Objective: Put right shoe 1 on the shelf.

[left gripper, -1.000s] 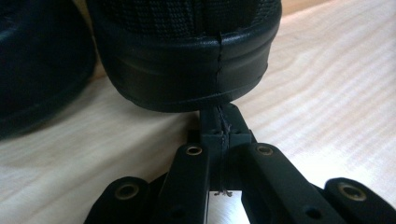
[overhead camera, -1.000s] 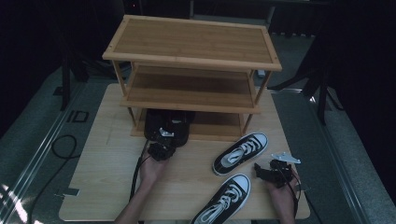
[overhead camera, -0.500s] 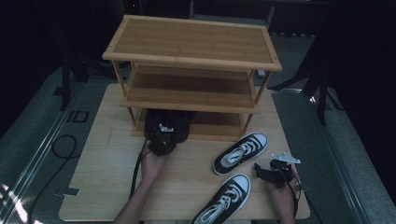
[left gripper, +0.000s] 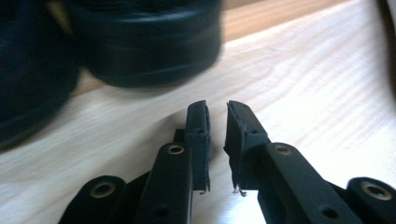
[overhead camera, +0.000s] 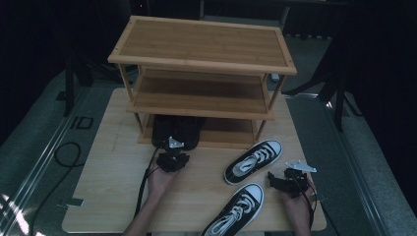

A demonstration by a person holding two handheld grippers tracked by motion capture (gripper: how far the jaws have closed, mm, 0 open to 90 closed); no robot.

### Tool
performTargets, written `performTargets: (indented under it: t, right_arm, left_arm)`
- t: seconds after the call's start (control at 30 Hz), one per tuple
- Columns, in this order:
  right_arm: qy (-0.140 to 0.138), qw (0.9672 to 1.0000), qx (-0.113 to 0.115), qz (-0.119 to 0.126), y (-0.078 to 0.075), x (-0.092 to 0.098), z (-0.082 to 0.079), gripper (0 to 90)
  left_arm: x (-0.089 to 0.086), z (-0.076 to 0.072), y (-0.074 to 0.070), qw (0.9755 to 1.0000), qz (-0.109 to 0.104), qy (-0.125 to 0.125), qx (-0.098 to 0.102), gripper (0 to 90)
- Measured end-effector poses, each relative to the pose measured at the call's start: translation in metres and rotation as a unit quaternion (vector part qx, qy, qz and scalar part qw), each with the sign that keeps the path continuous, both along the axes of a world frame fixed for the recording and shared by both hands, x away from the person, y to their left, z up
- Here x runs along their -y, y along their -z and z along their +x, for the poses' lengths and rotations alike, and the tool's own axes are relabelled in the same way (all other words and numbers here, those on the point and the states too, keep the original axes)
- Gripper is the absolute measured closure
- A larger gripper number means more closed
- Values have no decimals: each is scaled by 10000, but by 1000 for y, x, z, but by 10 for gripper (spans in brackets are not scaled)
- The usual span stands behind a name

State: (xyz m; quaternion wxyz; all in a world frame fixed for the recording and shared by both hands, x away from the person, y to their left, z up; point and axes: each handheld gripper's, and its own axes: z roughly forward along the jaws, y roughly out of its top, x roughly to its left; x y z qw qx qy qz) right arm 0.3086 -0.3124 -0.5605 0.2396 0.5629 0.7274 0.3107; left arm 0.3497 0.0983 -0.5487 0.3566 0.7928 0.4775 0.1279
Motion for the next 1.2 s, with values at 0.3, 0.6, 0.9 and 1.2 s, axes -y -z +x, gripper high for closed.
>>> performTargets:
  t: [0.3,0.6,0.9,1.2]
  right_arm:
    - [1,10000,-1,2,0,0,0,144]
    - [-33,10000,2,-2,0,0,0,144]
    - [-33,10000,2,-4,0,0,0,144]
    - [-34,10000,2,-1,0,0,0,144]
  left_arm:
    - [20,1,7,9996,-92,245,134,674]
    - [26,-1,5,9991,-175,371,130,653]
    - [34,0,-2,9981,-190,556,169,650]
    - [42,2,-10,9967,-216,763,164,648]
